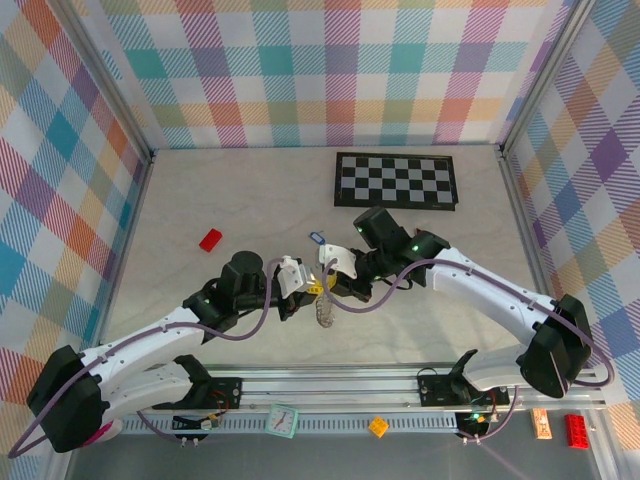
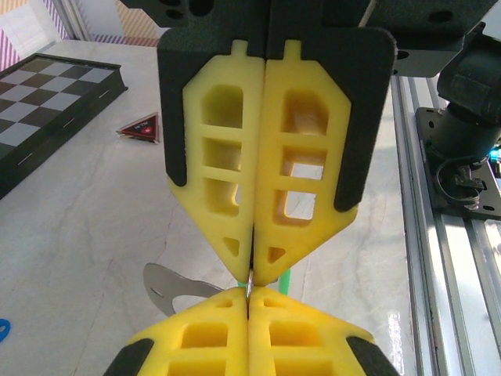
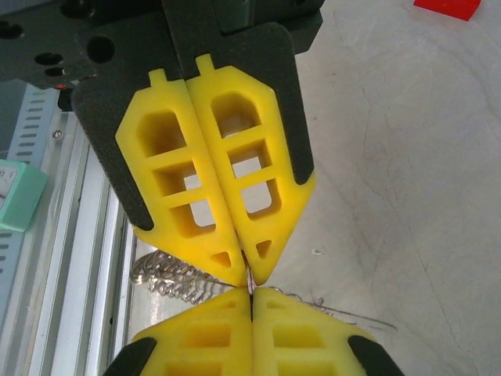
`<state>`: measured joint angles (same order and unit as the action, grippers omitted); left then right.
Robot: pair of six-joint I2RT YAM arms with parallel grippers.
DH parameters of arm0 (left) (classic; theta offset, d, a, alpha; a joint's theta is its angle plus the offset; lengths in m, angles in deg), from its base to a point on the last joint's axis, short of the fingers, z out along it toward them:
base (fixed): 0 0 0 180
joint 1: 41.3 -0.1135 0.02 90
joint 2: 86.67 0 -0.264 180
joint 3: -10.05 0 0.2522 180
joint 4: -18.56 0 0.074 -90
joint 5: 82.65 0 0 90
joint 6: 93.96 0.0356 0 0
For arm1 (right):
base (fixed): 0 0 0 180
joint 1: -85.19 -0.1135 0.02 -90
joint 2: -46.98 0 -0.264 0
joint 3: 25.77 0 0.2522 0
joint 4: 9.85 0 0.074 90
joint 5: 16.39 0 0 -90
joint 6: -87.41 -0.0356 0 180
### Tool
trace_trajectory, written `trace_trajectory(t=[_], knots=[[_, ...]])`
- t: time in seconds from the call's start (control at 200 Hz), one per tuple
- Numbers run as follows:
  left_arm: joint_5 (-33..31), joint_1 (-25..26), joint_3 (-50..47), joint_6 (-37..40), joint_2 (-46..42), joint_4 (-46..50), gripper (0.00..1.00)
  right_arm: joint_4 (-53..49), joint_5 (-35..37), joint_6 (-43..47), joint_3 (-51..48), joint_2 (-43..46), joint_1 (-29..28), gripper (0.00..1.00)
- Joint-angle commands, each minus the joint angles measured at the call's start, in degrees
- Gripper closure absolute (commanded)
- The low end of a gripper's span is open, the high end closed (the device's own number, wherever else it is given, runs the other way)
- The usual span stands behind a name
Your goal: Put the keys on the keyring
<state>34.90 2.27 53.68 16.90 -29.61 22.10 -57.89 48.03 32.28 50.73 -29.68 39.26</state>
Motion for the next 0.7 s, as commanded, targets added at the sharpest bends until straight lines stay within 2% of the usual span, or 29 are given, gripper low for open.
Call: trace_trajectory(t=[0.0,0.06,0.235,0.34,0.55,0.695], knots=[[-1.1,-0.2,-0.3,-0.6,-0.8,-2.5,1.00,4.0,-0.9,-2.7,-2.2,3.2,-0.4,0.78],[-1.8,-0.2,-1.8,-2.6,-1.4,-5.6,1.00,6.0,2.0,-3.8,-4.5,4.8,-0.3,0.68],[-2.2,-0.2,-5.3,-8.3,-2.1,-13.4,1.00,11.2,9.6,-4.8,-11.7,9.4,-0.3,0.65],[-2.2,-0.2,-6.6,-10.1,-2.2,-15.5,1.00,14.7,8.9,-5.1,-14.5,11.5,-0.3,0.64],[-2.7,-0.2,-6.9,-11.3,-2.0,-16.6,1.00,18.0,4.5,-7.0,-14.3,9.7,-0.6,0.64],[-3.2,-0.2,-7.0,-11.8,-2.1,-16.8,1.00,18.9,4.9,-7.2,-14.7,9.9,-1.0,0.67]])
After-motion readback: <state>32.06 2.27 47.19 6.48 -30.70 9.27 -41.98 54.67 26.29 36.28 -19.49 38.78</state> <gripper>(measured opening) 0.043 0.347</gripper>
